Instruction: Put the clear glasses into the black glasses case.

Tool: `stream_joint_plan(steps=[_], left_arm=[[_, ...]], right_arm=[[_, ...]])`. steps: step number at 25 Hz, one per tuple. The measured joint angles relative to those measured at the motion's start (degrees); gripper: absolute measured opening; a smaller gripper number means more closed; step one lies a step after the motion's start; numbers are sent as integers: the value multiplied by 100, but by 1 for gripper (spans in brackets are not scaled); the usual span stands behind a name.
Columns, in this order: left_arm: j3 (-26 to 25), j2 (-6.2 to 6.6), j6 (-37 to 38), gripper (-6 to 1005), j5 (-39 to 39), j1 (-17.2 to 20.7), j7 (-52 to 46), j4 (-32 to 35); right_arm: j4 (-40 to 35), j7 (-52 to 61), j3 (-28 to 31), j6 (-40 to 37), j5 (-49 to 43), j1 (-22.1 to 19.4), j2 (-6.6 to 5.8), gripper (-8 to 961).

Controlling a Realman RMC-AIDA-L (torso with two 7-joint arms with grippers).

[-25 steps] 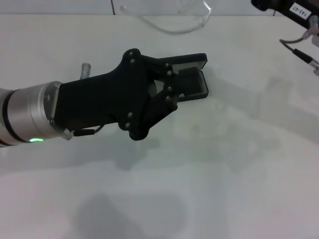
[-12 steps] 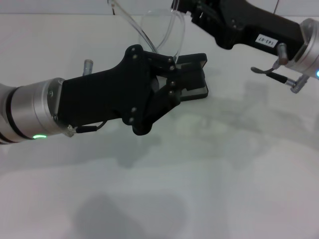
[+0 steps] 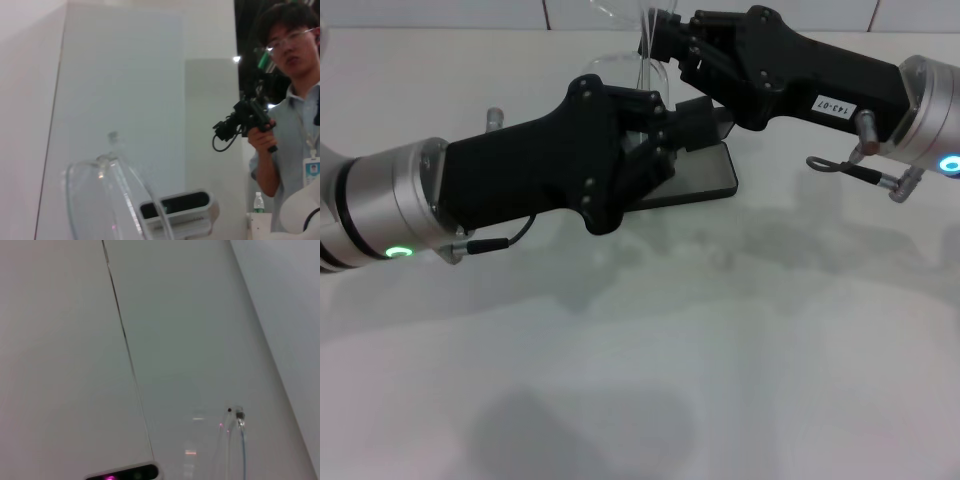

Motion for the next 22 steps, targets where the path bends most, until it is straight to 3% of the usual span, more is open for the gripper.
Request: stream_joint_plan(steps=[18,22], left_arm=[[-235,20,-143,36,9,52,-228,64],[-288,65,-134,36,3,136,-244,105]], right_arm=[[6,-126,2,48,-1,68,-22,80],[22,-151,18,308,-1,49,-74,81]])
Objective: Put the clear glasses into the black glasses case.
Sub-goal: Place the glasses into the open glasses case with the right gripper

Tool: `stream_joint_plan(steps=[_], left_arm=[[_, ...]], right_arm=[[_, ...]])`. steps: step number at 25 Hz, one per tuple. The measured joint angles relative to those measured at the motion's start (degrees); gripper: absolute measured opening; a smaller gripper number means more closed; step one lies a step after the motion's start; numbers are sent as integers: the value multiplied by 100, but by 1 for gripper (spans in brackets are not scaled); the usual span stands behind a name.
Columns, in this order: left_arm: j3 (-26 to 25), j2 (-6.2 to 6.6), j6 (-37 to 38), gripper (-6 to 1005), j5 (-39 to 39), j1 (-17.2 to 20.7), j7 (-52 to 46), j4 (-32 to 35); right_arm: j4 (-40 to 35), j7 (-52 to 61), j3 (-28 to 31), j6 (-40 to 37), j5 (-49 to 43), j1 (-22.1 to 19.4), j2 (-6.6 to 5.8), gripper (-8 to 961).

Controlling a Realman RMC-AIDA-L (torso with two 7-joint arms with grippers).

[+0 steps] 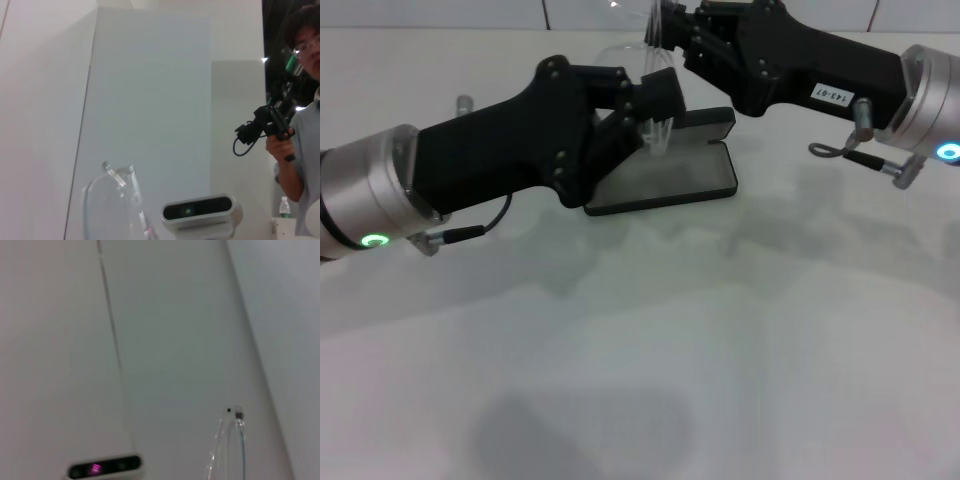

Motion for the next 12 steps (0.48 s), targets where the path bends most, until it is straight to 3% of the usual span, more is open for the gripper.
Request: stream_joint_plan(steps=[8,12], left_arm=[[-6,300,-3,37,922,639,-251,767],[-230,359,-12,37,1428,801,-468,928]], right_arm=[[-57,127,14,479,-404,55,-337,83],[-194,724,198,772,-1216,394,-584,83]])
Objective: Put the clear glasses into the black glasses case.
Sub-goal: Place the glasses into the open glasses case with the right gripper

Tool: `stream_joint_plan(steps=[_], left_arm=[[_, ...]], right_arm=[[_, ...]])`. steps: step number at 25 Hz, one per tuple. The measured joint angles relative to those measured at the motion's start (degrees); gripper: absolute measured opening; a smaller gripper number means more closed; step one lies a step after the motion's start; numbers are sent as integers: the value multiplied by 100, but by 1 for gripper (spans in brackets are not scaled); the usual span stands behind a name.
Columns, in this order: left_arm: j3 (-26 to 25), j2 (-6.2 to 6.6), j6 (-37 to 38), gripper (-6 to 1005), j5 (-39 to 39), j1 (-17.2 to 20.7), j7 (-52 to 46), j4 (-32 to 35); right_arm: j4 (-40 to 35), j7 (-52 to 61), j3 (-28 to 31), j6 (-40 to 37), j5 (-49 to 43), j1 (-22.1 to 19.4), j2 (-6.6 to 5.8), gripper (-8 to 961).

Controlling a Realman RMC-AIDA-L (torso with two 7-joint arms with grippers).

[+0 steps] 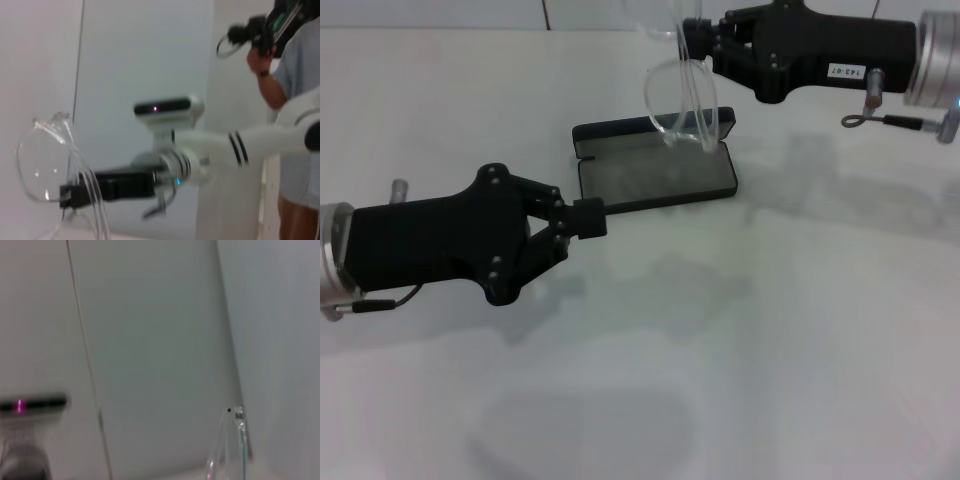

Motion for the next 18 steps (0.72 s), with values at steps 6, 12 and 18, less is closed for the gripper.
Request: stream_joint_plan(steps=[6,12,18], left_arm=[[-273,-94,-4,37,254,92,15,8],[-277,-125,-7,37,310,147,75,13],[-280,-131,-7,37,314,154,77,18]], right_arm=[[-584,1500,673,45,-3127,984,-252,85],[-1109,2205,985,-16,-5638,1581,126,86],[-1548,2310,799,-70,-7298,1815,620,87]])
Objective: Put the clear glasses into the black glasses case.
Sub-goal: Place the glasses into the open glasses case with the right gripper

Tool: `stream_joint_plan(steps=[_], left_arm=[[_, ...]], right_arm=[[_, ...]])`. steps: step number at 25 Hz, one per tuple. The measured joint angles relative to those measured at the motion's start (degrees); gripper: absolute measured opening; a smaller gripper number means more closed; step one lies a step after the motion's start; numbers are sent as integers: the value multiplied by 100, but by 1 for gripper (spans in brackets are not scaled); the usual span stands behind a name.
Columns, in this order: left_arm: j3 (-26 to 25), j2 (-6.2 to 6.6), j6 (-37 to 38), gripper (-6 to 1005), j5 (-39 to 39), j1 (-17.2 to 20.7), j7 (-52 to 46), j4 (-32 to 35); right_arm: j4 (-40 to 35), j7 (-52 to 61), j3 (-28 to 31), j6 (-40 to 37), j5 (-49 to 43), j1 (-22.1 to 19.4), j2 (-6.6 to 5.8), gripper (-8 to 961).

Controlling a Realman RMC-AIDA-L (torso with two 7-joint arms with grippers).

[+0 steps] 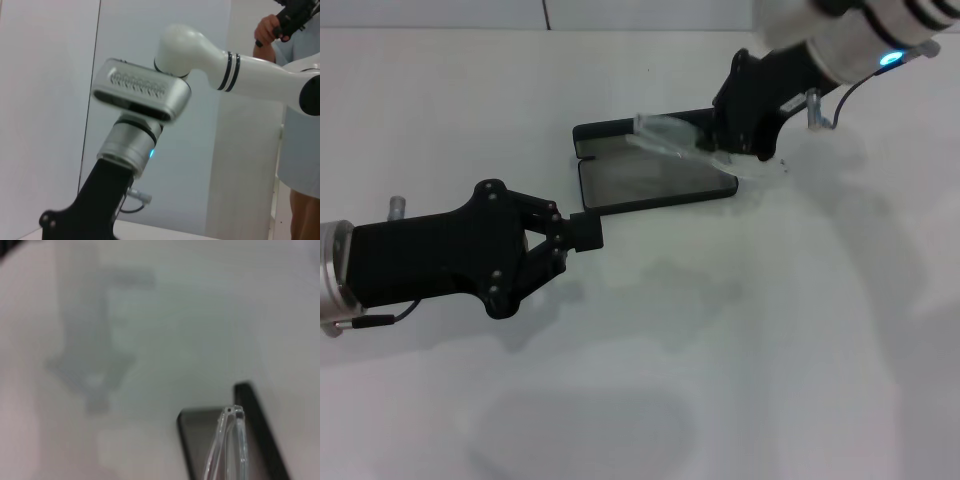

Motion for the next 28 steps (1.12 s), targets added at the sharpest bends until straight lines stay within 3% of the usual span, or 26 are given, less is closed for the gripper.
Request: stream_joint_plan(steps=[3,13,18,28], left_arm=[[-2,0,0,37,2,-2,1,2],[-79,-32,0,37,3,17,4,17],[-81,-19,0,37,4,35,4,42],[-81,-17,-5,37,-15,35,4,42]], right_arm=[[-31,12,-433,62,-177,69,52,88],[-231,79,-1287,636,-214,81,56,90],[-541,79,-1780,1248,-228,-188,56,91],[-492,48,-2312,1791,-237,-326,57,93]])
